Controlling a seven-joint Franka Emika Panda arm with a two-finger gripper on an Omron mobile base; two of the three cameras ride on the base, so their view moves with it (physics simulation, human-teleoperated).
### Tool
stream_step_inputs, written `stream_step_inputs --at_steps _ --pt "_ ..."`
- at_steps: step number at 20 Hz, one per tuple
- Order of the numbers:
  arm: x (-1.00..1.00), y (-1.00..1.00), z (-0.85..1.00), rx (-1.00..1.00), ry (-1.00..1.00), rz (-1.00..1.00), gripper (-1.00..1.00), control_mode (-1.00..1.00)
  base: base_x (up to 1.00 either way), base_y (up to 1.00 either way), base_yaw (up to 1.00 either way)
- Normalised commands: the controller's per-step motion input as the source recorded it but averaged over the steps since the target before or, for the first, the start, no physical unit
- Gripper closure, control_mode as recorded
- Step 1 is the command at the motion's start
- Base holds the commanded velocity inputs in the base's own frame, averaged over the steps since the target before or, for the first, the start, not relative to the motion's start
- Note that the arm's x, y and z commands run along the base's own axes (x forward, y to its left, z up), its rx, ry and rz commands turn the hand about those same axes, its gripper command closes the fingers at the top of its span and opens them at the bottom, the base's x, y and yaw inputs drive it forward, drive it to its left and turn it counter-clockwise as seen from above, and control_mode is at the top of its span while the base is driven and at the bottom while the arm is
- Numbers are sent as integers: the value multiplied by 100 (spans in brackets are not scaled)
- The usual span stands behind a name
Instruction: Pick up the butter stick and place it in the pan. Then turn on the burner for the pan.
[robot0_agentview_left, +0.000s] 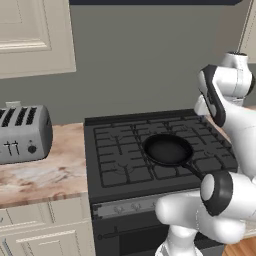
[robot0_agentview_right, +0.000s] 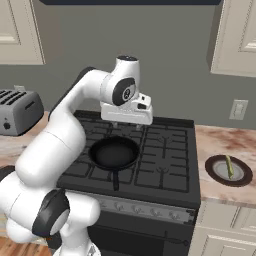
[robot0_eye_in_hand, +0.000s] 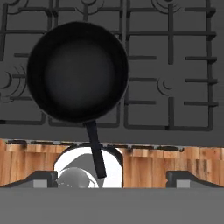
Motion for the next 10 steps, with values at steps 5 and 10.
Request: stream_step_inputs --at_steps 5,10 --pt "0 -57 -20 0 3 0 -100 -100 0 0 0" --pt "0 -44 -22 0 0 0 -100 -100 0 0 0"
